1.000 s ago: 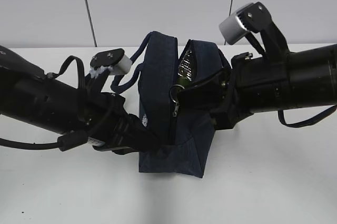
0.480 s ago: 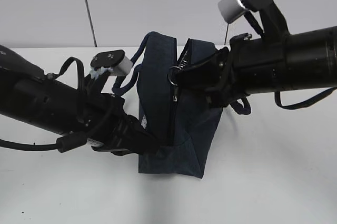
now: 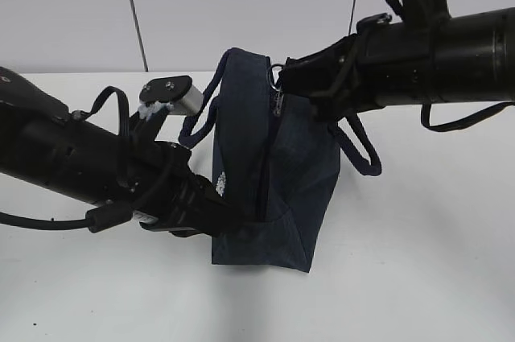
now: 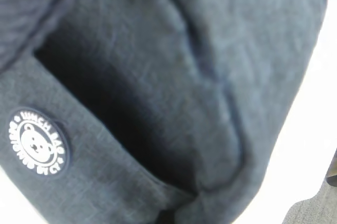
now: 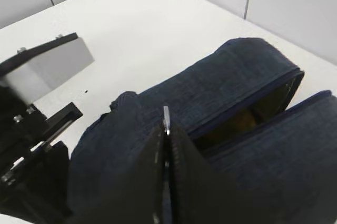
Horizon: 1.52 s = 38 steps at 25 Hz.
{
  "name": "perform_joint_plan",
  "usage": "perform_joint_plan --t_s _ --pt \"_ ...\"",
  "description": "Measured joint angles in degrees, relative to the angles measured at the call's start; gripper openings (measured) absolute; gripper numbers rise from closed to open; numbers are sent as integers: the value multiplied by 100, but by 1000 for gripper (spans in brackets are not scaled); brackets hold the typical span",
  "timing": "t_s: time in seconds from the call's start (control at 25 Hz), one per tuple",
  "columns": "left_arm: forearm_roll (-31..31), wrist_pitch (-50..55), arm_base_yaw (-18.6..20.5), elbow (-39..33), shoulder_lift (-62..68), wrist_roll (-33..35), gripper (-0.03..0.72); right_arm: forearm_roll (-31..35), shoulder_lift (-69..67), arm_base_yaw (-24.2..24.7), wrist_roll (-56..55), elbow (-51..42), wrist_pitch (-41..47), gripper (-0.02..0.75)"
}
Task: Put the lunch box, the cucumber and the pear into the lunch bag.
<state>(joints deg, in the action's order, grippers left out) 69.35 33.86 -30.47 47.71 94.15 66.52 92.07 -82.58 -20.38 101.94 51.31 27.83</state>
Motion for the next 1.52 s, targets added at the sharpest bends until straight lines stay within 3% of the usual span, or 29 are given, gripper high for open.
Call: perform_joint_plan --t_s 0.32,1.24,1.52 --pt "-24 51 0 0 0 0 -12 870 -68 0 897 54 -255 6" --pt "-185 426 10 0 0 -286 -13 1001 -1929 260 1146 1919 -687 6" --pt "-185 442 10 0 0 -300 -12 1005 -2383 297 675 2356 -687 6"
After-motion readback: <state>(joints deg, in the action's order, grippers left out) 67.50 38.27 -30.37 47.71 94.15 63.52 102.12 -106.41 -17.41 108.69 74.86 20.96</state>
